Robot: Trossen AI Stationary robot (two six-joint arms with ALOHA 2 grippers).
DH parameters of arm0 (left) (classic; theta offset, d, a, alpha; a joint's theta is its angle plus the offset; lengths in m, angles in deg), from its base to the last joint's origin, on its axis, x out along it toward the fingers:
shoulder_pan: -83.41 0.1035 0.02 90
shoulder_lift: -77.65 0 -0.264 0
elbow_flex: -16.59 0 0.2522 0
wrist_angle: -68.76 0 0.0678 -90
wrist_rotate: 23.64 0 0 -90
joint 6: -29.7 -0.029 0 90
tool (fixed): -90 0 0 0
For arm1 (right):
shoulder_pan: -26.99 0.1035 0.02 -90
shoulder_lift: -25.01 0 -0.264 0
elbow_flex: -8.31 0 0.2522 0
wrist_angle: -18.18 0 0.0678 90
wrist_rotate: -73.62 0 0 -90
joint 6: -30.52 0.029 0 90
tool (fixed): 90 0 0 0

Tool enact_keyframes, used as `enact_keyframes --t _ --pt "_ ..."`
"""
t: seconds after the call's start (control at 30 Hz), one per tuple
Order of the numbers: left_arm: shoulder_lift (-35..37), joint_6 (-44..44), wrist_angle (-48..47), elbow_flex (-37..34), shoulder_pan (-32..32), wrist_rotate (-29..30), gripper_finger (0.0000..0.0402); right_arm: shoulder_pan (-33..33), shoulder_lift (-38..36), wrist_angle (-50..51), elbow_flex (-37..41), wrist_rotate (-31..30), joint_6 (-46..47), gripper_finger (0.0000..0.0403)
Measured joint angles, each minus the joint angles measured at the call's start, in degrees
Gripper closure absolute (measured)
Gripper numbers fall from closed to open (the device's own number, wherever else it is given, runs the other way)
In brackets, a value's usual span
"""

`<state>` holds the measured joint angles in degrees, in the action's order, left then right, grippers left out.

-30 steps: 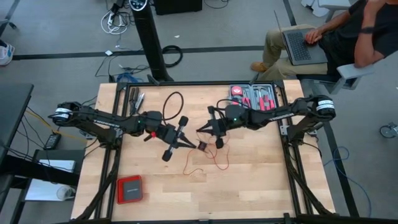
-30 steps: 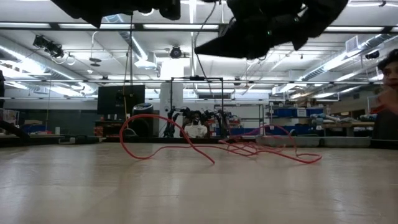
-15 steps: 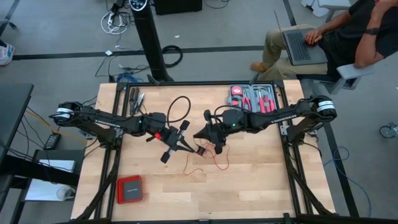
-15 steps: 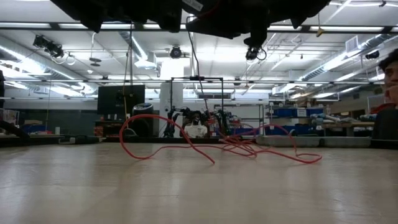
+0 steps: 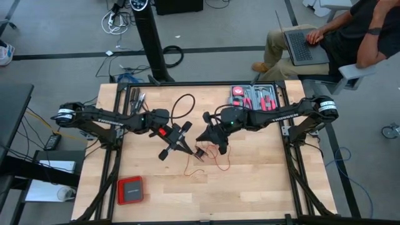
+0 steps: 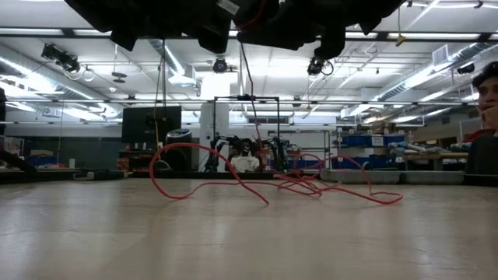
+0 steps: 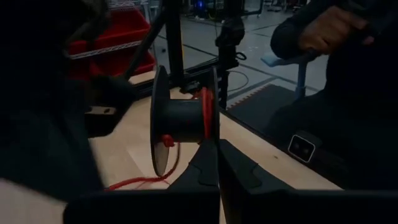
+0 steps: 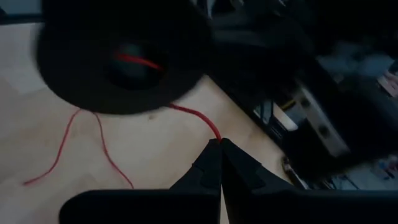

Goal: Coil cords
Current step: Coil the red cable wire onto the black spool

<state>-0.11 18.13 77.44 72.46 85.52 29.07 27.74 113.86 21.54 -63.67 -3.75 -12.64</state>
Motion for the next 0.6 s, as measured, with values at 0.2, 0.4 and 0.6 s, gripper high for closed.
enact_keyframes --t 0.2,0.4,0.6 --pt "-1.7 0.1 1.5 0.2 1.7 -2.7 0.0401 0.7 0.1 -3.0 0.0 -2.9 -0.5 0.0403" --pt "-3.0 0.3 2.6 0.1 2.4 -3.4 0.0401 1.4 0.1 -4.2 0.0 -3.8 -3.1 0.0403" --pt "-3.4 1.7 3.3 0.1 2.5 -2.5 0.0401 1.4 0.1 -4.7 0.0 -1.0 -4.6 0.0403"
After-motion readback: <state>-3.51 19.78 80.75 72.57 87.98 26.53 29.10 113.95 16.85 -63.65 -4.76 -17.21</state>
